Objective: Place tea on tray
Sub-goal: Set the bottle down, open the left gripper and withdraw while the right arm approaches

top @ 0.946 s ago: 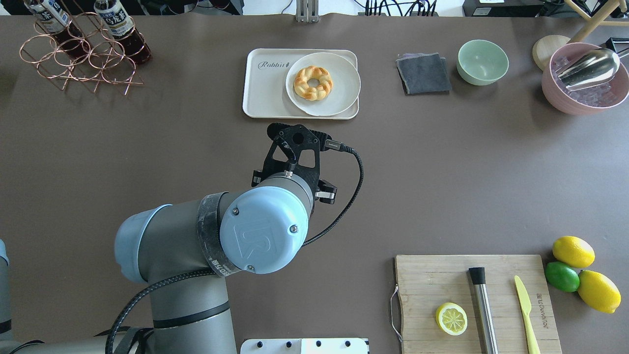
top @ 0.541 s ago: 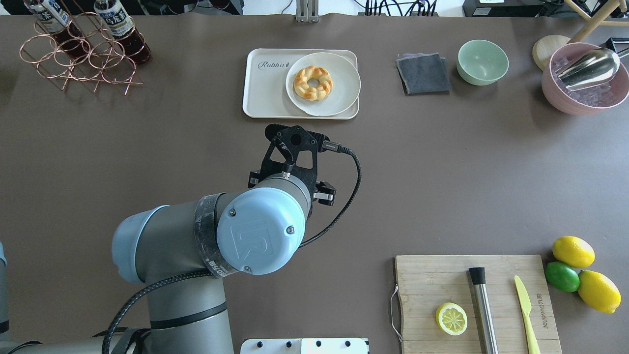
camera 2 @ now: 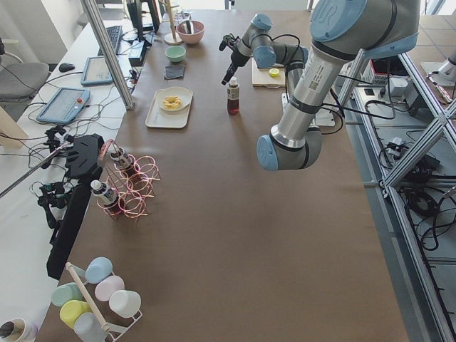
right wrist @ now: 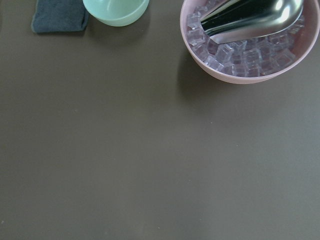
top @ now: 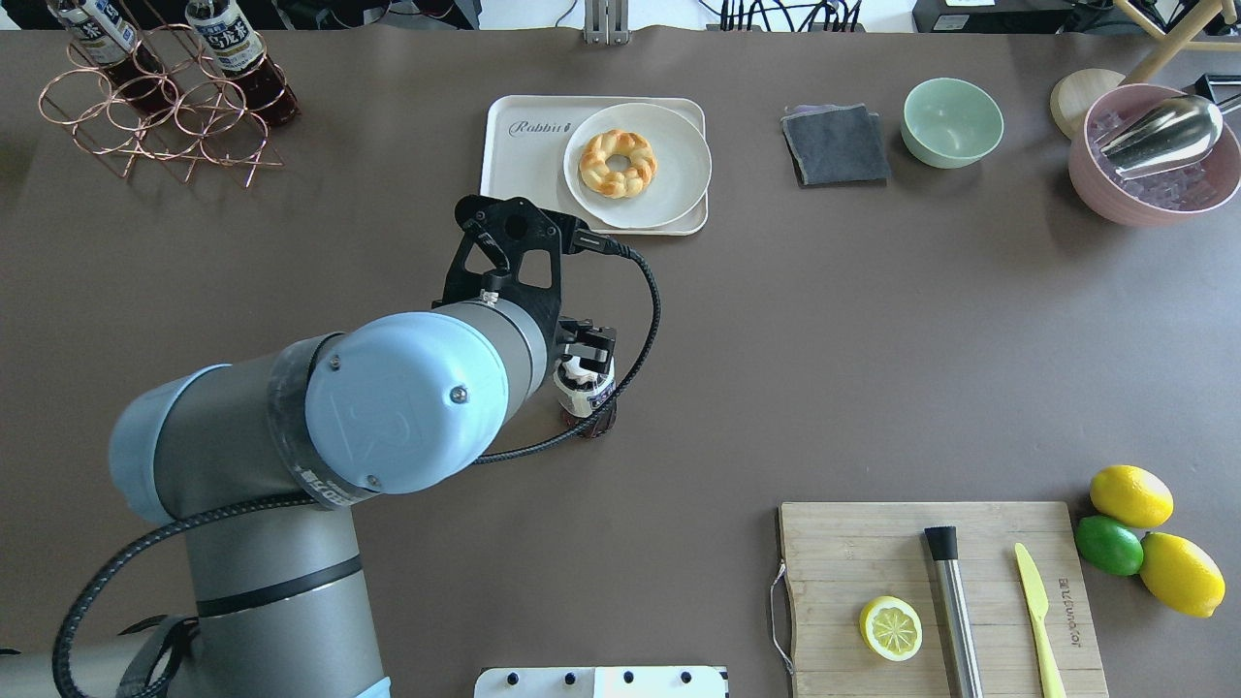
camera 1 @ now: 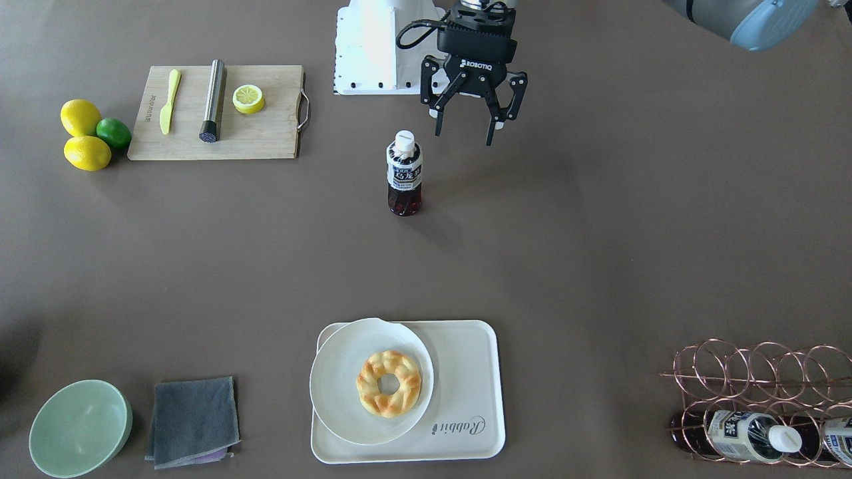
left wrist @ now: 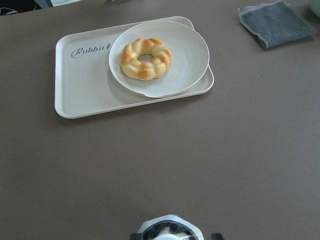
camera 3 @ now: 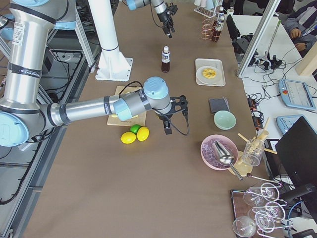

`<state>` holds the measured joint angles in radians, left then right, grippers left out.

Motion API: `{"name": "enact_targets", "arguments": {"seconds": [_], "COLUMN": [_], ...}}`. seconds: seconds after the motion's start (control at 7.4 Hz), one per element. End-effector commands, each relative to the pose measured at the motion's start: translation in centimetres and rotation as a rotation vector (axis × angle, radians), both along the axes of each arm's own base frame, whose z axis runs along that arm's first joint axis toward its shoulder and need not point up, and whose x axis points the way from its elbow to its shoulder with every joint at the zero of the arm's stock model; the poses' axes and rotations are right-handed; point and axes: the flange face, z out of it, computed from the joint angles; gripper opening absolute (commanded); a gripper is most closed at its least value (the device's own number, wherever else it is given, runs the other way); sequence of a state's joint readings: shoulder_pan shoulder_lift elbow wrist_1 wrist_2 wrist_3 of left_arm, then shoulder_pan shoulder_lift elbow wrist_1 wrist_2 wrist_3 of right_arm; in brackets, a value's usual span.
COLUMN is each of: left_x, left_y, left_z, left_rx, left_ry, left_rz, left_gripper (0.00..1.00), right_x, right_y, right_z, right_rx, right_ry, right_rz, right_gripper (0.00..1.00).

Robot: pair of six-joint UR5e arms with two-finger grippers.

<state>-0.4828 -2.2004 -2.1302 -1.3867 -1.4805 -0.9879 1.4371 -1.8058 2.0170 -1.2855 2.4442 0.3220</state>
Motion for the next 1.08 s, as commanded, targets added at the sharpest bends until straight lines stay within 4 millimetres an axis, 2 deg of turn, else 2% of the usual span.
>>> {"name": "enact_targets", "arguments": {"seconds": [0.0,0.14,0.27,0.41,0.54,0.68,0.81,0.95], "left_x": [-6.0,-8.1,-10.2,-10.8,-11.5,-12.5,-12.4,-12.1], "left_y": [-1.0,-1.9,-3.3,-3.8,-4.5,-5.7,-6.9,-7.3], "left_z": [3.0,4.4,5.0,6.3,6.7,7.1,8.1,8.8], "left_rx": [0.014,-0.003,0.002,-0.015,0.011,-0.009,-0.047,-0.061], "left_ry": [-0.027,-0.042,-0.055,-0.074,-0.104,-0.102,-0.110,-0.121], "left_rz": [0.024,0.044,0.067,0.070,0.081,0.076,0.083,0.085], "left_gripper": [0.80,0.82,0.84,0.85,0.87,0.96,0.97,0.97], "right_x": [-10.3,-16.3,-20.7,-25.4,-30.0,-33.5,-36.2,-38.7], "right_y": [-1.1,0.1,1.1,2.1,3.2,3.1,3.8,5.9], "right_z": [-10.0,-14.3,-17.6,-20.8,-23.6,-28.4,-34.5,-38.9], "right_rx": [-0.029,-0.062,-0.099,-0.103,-0.100,-0.094,-0.136,-0.150], "right_ry": [-0.089,-0.101,-0.141,-0.169,-0.142,-0.084,-0.015,0.010], "right_rz": [0.018,0.059,0.084,0.083,0.105,0.125,0.106,0.098], "right_gripper": [1.00,1.00,1.00,1.00,1.00,0.96,0.87,0.88]}}
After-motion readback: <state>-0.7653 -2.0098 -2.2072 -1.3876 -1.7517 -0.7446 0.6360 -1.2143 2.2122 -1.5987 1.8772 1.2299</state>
